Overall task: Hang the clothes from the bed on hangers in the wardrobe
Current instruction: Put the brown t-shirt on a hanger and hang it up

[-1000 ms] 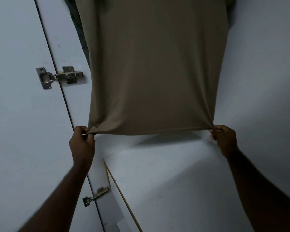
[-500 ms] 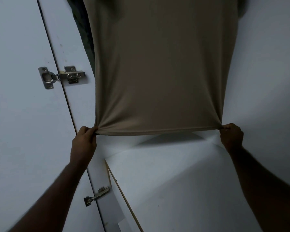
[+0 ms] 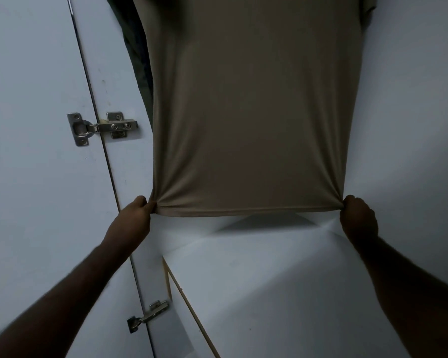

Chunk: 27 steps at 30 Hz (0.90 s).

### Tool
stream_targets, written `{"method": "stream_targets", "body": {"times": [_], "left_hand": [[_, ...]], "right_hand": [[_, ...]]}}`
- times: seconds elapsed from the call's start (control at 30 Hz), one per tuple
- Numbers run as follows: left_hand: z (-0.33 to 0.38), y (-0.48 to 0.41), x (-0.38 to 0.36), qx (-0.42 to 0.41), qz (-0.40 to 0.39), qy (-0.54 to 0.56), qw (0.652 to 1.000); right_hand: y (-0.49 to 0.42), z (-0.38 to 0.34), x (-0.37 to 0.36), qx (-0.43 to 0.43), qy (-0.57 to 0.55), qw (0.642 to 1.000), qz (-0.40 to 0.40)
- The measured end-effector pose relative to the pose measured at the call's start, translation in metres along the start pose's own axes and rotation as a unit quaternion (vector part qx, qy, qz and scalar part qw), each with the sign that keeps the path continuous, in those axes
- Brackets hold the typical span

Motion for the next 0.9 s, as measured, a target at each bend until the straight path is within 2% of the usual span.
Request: {"method": "stream_targets", "body": {"times": [0.1, 0.13, 0.17, 0.2, 0.27, 0.3, 0.37, 0.43, 0.5, 0.53, 0.6, 0.63, 0.67, 0.77, 0.9], "left_hand": [[0.011, -0.003, 0.012, -0.01, -0.104, -0.054, 0.993], [0.015, -0.004, 0.022, -0.008, -0.113, -0.073, 0.991], [0.023, -0.006, 0.038, -0.021, -0.079, -0.065, 0.995], [0.034, -0.011, 0.059, -0.048, -0.004, -0.037, 0.998], [0.061, -0.024, 0.103, -0.121, 0.162, 0.004, 0.979], [0.074, -0.036, 0.121, -0.16, 0.21, 0.005, 0.964], [0.093, -0.065, 0.146, -0.202, 0.239, -0.042, 0.949], [0.1, -0.092, 0.152, -0.22, 0.205, -0.123, 0.946], [0.099, -0.108, 0.148, -0.231, 0.084, -0.198, 0.949], [0.096, -0.114, 0.146, -0.226, 0.018, -0.221, 0.949], [0.097, -0.117, 0.145, -0.223, -0.071, -0.22, 0.947], [0.101, -0.122, 0.155, -0.235, -0.066, -0.205, 0.948], [0.106, -0.127, 0.166, -0.247, -0.047, -0.197, 0.948], [0.119, -0.163, 0.224, -0.262, 0.082, -0.187, 0.943], [0.121, -0.222, 0.318, -0.263, 0.276, -0.169, 0.909]], "right_hand": [[0.002, -0.003, 0.005, -0.059, -0.047, 0.997, -0.022], [0.002, -0.01, 0.009, -0.056, -0.073, 0.996, -0.01], [0.002, -0.024, 0.015, -0.027, -0.107, 0.994, 0.017], [0.0, -0.042, 0.023, 0.024, -0.139, 0.989, 0.052], [-0.006, -0.083, 0.035, 0.153, -0.152, 0.972, 0.096], [-0.011, -0.102, 0.037, 0.197, -0.137, 0.967, 0.091], [-0.022, -0.125, 0.029, 0.219, -0.086, 0.971, 0.051], [-0.033, -0.125, 0.014, 0.189, 0.03, 0.981, -0.028], [-0.038, -0.113, 0.001, 0.115, 0.12, 0.976, -0.144], [-0.039, -0.11, -0.001, 0.08, 0.113, 0.973, -0.186], [-0.044, -0.114, 0.006, 0.059, 0.069, 0.976, -0.198], [-0.053, -0.127, 0.016, 0.081, 0.065, 0.979, -0.174], [-0.06, -0.142, 0.026, 0.109, 0.063, 0.981, -0.145], [-0.094, -0.216, 0.075, 0.193, 0.018, 0.979, -0.059], [-0.139, -0.343, 0.163, 0.305, -0.094, 0.946, 0.048]]}}
Point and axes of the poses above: each hand's wrist, its own y-axis away from the middle knuckle, its own x-axis out of the back of the hand, z = x × y, the point moved 6 cm from there along -y, towards the middle knuckle, and after that the axes turned 14 degrees about -y, right-handed, at the moved point
